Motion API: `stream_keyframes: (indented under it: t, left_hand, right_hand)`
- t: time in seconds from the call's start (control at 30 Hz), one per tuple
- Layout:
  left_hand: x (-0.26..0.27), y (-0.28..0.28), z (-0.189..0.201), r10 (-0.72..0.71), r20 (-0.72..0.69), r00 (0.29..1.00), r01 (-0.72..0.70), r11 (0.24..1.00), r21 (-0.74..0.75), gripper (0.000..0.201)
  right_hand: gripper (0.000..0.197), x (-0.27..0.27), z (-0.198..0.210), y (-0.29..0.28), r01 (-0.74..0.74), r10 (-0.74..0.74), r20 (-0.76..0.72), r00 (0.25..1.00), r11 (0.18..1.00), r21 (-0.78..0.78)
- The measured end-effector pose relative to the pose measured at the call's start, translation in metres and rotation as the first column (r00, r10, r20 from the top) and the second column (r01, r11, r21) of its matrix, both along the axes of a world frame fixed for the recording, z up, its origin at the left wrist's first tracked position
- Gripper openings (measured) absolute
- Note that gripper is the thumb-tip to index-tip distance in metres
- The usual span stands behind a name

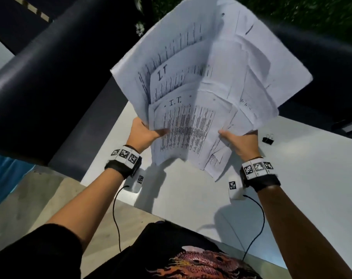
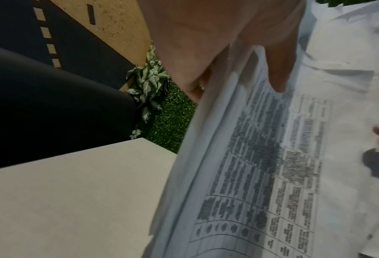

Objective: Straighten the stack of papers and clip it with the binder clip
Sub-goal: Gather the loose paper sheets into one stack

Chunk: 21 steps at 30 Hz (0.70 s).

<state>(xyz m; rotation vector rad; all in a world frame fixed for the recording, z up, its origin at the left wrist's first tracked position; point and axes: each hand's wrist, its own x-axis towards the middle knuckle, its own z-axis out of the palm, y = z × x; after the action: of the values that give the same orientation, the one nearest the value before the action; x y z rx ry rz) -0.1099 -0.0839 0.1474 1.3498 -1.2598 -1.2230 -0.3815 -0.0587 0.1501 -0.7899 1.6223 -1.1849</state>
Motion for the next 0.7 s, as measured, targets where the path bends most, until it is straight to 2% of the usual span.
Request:
stream_keyframes:
  t: [0.07,0.17,0.23,0.3,0.37,0.43,0.53,0.63,0.67,0.7]
  left_hand:
    - [0.003,-0.004,-0.004,-0.017,0.034,0.999,0.015,0.997,0.07,0.025]
    - [-0.006,-0.003,-0.009,-0.047,0.041,0.998,0.043,0.994,0.104,0.044]
    - [-0.015,-0.004,-0.014,0.019,0.012,1.0,-0.02,0.998,0.064,0.043]
    - [-0.02,-0.004,-0.013,0.095,-0.028,0.995,-0.094,0.995,0.028,0.038]
    - [-0.019,-0.005,-0.005,0.119,-0.014,0.993,-0.119,0.993,-0.007,0.041]
    - [-0.009,-0.009,-0.005,0.053,0.027,0.998,-0.053,0.998,0.025,0.045]
    - [0.012,-0.014,-0.005,-0.058,-0.024,0.998,0.061,0.98,0.188,0.049]
    - [0.017,-0.012,-0.001,-0.176,0.018,0.984,0.17,0.97,0.175,0.05]
    - [0.019,-0.011,-0.001,-0.164,-0.006,0.986,0.163,0.974,0.158,0.051]
    - [0.02,-0.011,0.0,-0.142,-0.028,0.989,0.144,0.981,0.128,0.052]
  right_hand:
    - [0.03,-0.001,-0.002,0.0,-0.028,0.029,-0.049,0.998,0.999,0.02]
    - [0.023,0.012,-0.009,-0.001,-0.009,0.012,-0.034,0.999,0.998,0.07]
    - [0.014,0.022,-0.011,-0.009,0.057,-0.05,-0.081,0.995,0.995,0.083]
    - [0.028,0.026,-0.008,-0.015,0.093,-0.08,-0.132,0.988,0.991,0.098]
    - [0.034,0.019,-0.003,-0.014,0.109,-0.103,-0.096,0.99,0.993,0.054]
    - [0.038,0.008,0.006,-0.008,0.067,-0.059,-0.079,0.995,0.993,0.098]
    - [0.023,-0.01,0.003,0.003,-0.074,0.094,-0.1,0.991,0.98,0.184]
    - [0.033,-0.018,-0.002,0.004,-0.142,0.185,-0.186,0.965,0.965,0.221]
    - [0.036,-0.02,-0.004,0.001,-0.153,0.204,-0.196,0.959,0.956,0.25]
    - [0.031,-0.02,-0.002,-0.001,-0.172,0.233,-0.2,0.952,0.944,0.282]
